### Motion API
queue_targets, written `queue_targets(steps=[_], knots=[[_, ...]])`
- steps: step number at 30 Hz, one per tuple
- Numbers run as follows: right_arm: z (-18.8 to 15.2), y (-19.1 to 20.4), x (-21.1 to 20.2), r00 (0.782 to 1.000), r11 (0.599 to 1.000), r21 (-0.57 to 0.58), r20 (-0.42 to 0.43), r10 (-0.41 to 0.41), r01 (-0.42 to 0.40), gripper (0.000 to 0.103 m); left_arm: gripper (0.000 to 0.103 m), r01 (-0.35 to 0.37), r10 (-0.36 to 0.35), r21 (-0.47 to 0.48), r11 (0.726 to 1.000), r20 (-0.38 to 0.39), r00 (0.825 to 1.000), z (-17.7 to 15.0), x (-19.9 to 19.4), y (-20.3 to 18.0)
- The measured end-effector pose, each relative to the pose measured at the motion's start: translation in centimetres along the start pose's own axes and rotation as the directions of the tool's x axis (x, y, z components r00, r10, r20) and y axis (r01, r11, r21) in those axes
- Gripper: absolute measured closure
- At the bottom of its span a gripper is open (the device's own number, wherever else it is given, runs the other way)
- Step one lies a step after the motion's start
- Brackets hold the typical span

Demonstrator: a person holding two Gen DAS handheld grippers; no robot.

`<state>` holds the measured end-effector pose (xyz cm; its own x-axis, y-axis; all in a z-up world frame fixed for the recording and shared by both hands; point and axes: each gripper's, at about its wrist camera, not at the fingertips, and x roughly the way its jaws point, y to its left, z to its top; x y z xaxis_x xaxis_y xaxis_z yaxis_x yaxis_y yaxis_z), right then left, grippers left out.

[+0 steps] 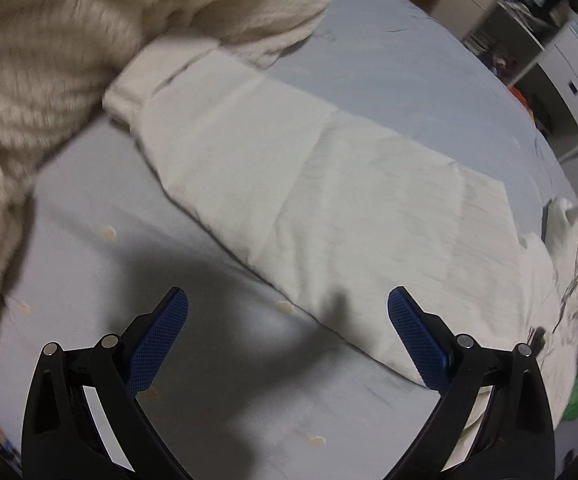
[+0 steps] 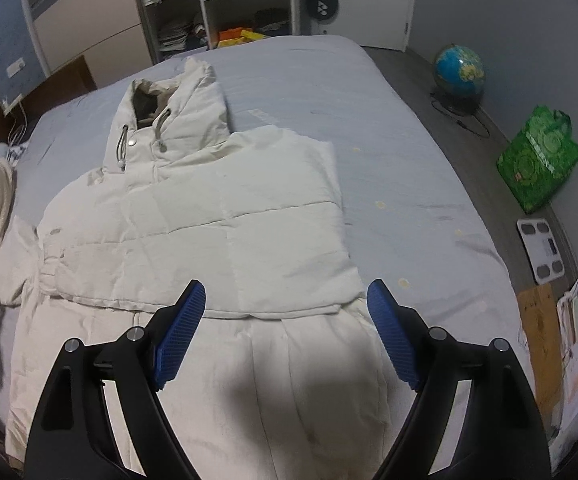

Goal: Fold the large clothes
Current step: 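Grasp the other jacket sleeve with the left tool, then fold the held sleeve across the jacket body and open the left tool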

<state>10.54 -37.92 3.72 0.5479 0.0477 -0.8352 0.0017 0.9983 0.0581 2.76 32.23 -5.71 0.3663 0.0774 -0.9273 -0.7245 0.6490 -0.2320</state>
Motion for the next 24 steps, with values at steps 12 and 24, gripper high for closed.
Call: queue_targets(steps=[12, 24], knots=[[-0.1, -1.5, 0.7, 1.0, 0.997, 0.083, -0.022, -0.001, 0.002, 0.024, 0.048, 0.223, -0.234, -0.137, 0.965, -0.068, 0.97, 0.2, 3.4, 0.8], [0.1, -1.6, 1.0, 0.999, 0.994, 0.107, -0.021, 0.036, -0.034, 0.024, 0.1, 0.351, -0.338, -0.088, 0.932, 0.138, 0.931, 1.5, -2.0, -1.3]])
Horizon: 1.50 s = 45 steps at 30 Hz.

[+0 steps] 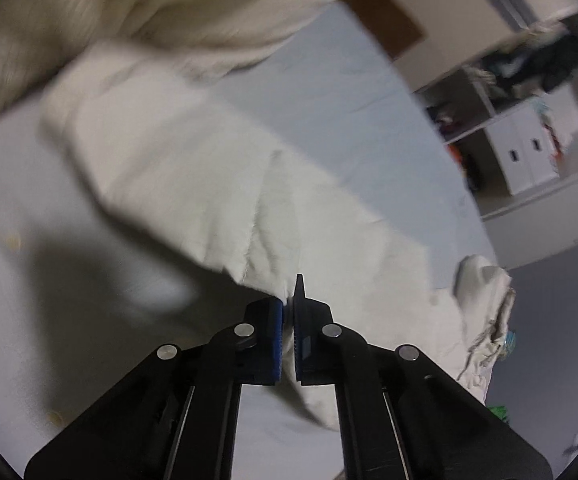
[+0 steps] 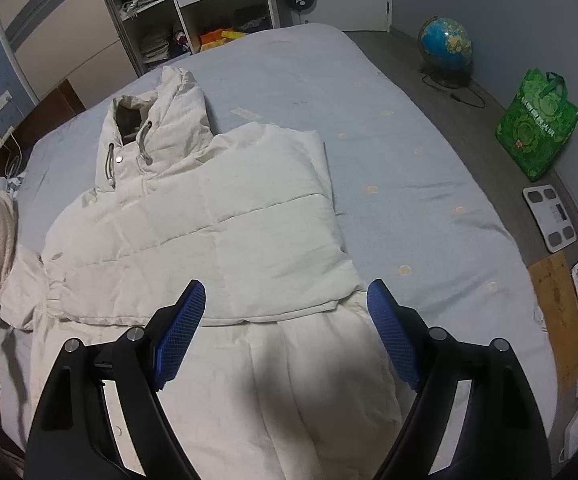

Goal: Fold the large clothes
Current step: 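Fold the held sleeve across the jacket body and open the left tool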

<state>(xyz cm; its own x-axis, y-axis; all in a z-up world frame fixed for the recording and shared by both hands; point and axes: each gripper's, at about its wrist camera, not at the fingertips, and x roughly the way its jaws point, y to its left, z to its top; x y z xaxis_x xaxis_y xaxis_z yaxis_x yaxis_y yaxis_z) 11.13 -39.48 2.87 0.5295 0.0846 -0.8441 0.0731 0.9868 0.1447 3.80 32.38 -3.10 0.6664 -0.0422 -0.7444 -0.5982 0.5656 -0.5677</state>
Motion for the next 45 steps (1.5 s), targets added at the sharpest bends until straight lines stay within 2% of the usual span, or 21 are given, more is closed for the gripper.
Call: queue_targets(steps=[3, 5, 12, 15, 18, 23, 28, 37, 42, 45], knots=[[0.1, 0.1, 0.0, 1.0, 1.0, 0.001, -0.002, 0.012, -0.012, 0.024, 0.1, 0.01, -0.017, 0.116, 0.993, 0.058, 0.998, -0.3, -1.9, -3.6], [0.1, 0.1, 0.1, 1.0, 1.0, 0.007, -0.004, 0.02, -0.02, 0.024, 0.1, 0.042, -0.058, 0.192, 0.981, 0.079, 0.995, -1.0, -3.2, -6.3], [0.1, -0.3, -0.2, 0.999, 0.998, 0.037, -0.002, 0.047, -0.047, 0.024, 0.1, 0.129, -0.167, 0.384, 0.915, 0.069, 0.983, -5.6, -6.1, -13.6], [0.1, -0.6, -0.4, 0.998, 0.997, 0.049, 0.0, 0.057, -0.057, 0.024, 0.1, 0.162, -0.205, 0.466, 0.87, 0.042, 0.978, -8.4, -6.4, -17.4], [0.1, -0.9, -0.7, 0.998, 0.996, 0.061, 0.002, 0.064, -0.064, 0.024, 0.1, 0.188, -0.235, 0.559, 0.808, 0.012, 0.972, -11.5, -7.0, -21.0], [0.0, -1.9, -1.1, 0.997, 0.993, 0.09, 0.01, 0.077, -0.077, 0.024, 0.1, 0.228, -0.243, 0.652, 0.723, -0.069, 0.968, -16.5, -5.6, -25.0], [-0.1, -3.0, -1.5, 0.996, 0.989, 0.12, 0.014, 0.084, -0.085, 0.024, 0.1, 0.23, -0.187, 0.726, 0.648, -0.141, 0.972, -21.5, -2.4, -28.0], [-0.4, -4.2, -1.9, 0.995, 0.984, 0.144, 0.016, 0.101, -0.102, 0.024, 0.1, 0.193, -0.039, 0.805, 0.561, -0.208, 0.977, -27.9, 3.5, -29.1], [-0.4, -4.6, -1.9, 0.993, 0.98, 0.162, 0.015, 0.116, -0.116, 0.024, 0.097, 0.184, 0.068, 0.838, 0.514, -0.254, 0.965, -30.2, 6.9, -28.1], [-0.4, -4.2, -1.8, 0.993, 0.98, 0.157, 0.009, 0.121, -0.121, 0.024, 0.094, 0.179, 0.151, 0.839, 0.513, -0.293, 0.944, -31.1, 9.4, -26.8]])
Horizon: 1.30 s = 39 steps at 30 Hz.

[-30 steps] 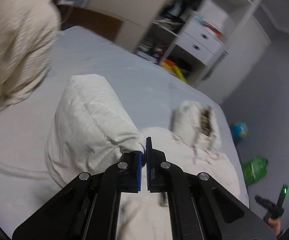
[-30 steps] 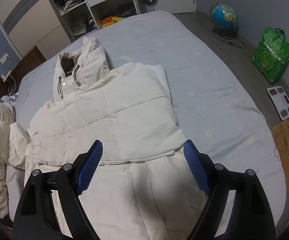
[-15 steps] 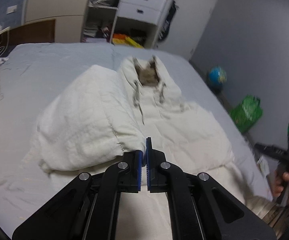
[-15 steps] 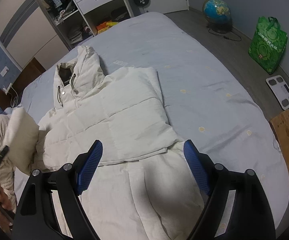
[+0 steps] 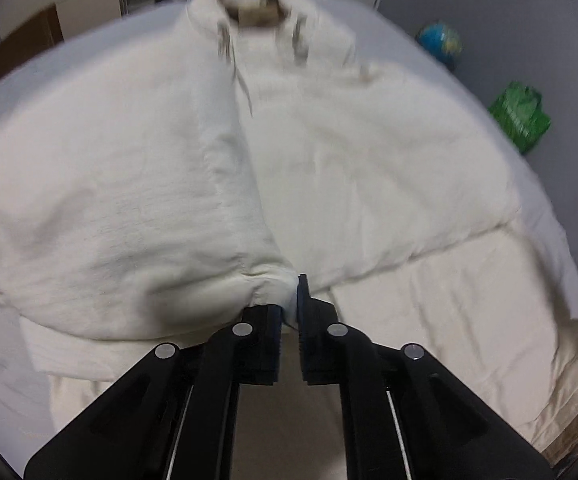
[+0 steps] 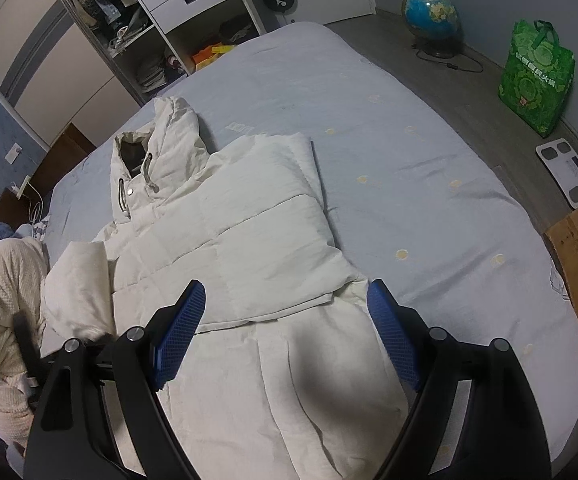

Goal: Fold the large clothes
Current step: 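Fold the held sleeve across the jacket body and open the left tool, then grasp the folded sleeve cuff with the right tool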

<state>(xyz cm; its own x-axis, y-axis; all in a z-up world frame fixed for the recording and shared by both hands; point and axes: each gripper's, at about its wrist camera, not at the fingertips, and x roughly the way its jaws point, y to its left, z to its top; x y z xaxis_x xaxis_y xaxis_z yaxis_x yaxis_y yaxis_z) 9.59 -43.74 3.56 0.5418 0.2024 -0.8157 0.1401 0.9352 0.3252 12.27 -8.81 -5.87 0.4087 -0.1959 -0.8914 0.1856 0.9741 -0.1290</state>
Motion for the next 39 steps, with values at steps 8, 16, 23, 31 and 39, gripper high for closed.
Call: queue_targets(steps=[8, 16, 23, 31, 39], knots=[[-0.2, 1.5, 0.9, 1.0, 1.0, -0.03, -0.022, 0.003, -0.004, 0.024, 0.053, 0.1, -0.101, -0.017, 0.995, -0.01, 0.995, 0.1, -1.2, 0.4], [-0.4, 3.1, 1.5, 0.999, 0.999, -0.046, -0.034, 0.025, -0.027, 0.024, 0.013, 0.105, -0.104, -0.017, 0.994, 0.085, 0.991, -0.9, -8.2, -0.2], [-1.0, 5.6, 2.0, 0.999, 0.994, -0.105, -0.047, 0.028, -0.033, 0.024, 0.009, 0.12, -0.083, -0.155, 0.981, 0.227, 0.97, -2.2, -15.2, 4.6], [-2.9, 10.4, 2.2, 1.0, 0.951, -0.309, -0.024, -0.016, 0.008, 0.024, 0.007, 0.069, 0.047, -0.343, 0.937, 0.319, 0.947, -2.7, -19.1, 12.8], [-6.0, 17.5, 4.0, 0.998, 0.882, -0.469, -0.068, 0.012, -0.043, 0.024, 0.007, 0.066, 0.121, -0.492, 0.868, 0.337, 0.934, -3.3, -20.8, 18.8]])
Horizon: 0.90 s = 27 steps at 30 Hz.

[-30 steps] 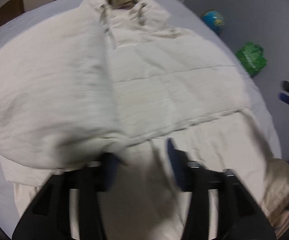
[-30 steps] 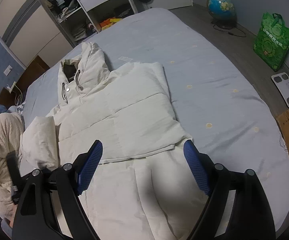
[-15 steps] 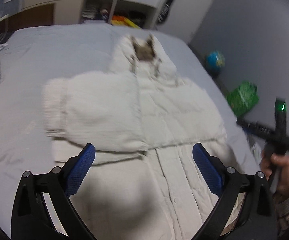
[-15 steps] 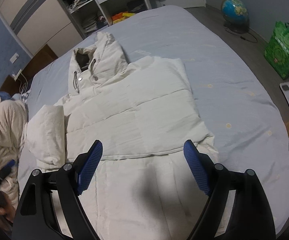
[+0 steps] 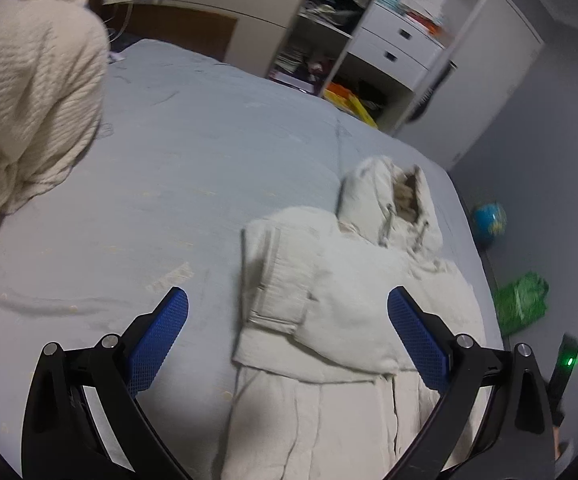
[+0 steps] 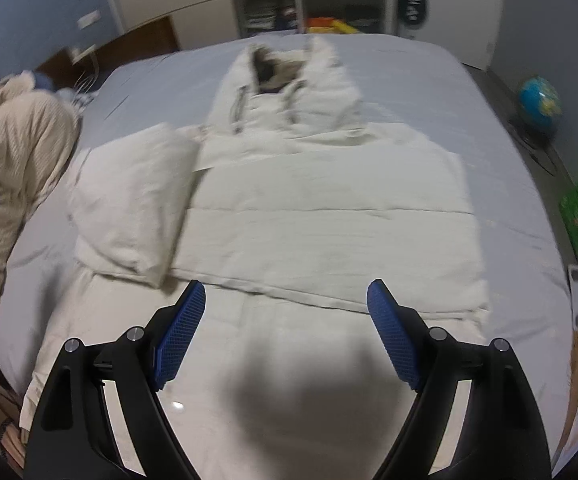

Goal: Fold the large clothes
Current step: 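Grasp the folded sleeve cuff with the right tool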

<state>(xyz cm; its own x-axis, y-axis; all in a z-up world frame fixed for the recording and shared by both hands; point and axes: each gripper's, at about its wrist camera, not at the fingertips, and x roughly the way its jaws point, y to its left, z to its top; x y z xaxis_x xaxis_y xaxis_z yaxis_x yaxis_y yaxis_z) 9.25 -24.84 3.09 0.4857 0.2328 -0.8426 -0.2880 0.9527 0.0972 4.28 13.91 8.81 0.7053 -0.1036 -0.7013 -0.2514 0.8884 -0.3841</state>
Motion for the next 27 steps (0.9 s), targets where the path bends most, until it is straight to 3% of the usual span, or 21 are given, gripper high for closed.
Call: queue_targets(steps=[8, 15, 20, 22, 25, 27], knots=[[2.3, 11.5, 4.1, 0.997, 0.981, -0.18, -0.043, 0.067, -0.074, 0.024, 0.007, -0.029, 0.031, -0.082, 0.996, 0.018, 0.999, 1.0, -1.1, 3.9], [3.5, 20.4, 8.0, 0.996, 0.944, -0.319, -0.069, 0.058, -0.077, 0.024, 0.007, -0.051, 0.054, -0.124, 0.991, 0.018, 0.998, 1.4, -1.6, 6.4], [3.6, 25.1, 10.7, 0.998, 0.904, -0.428, -0.056, -0.034, 0.007, 0.024, 0.007, -0.047, 0.051, -0.157, 0.986, 0.019, 0.999, 1.8, -1.7, 7.6], [3.4, 26.8, 12.2, 0.994, 0.874, -0.483, -0.051, -0.095, 0.059, 0.019, 0.007, -0.042, 0.046, -0.164, 0.986, 0.02, 0.999, 2.0, -1.6, 7.7], [3.1, 28.0, 13.8, 0.986, 0.832, -0.539, -0.02, -0.166, 0.129, 0.019, 0.007, -0.034, 0.037, -0.178, 0.983, 0.014, 0.999, 2.3, -1.1, 7.8], [3.1, 28.2, 14.2, 0.985, 0.822, -0.55, 0.009, -0.171, 0.148, 0.023, 0.007, -0.03, 0.032, -0.179, 0.983, 0.005, 0.999, 2.3, -0.6, 7.6]])
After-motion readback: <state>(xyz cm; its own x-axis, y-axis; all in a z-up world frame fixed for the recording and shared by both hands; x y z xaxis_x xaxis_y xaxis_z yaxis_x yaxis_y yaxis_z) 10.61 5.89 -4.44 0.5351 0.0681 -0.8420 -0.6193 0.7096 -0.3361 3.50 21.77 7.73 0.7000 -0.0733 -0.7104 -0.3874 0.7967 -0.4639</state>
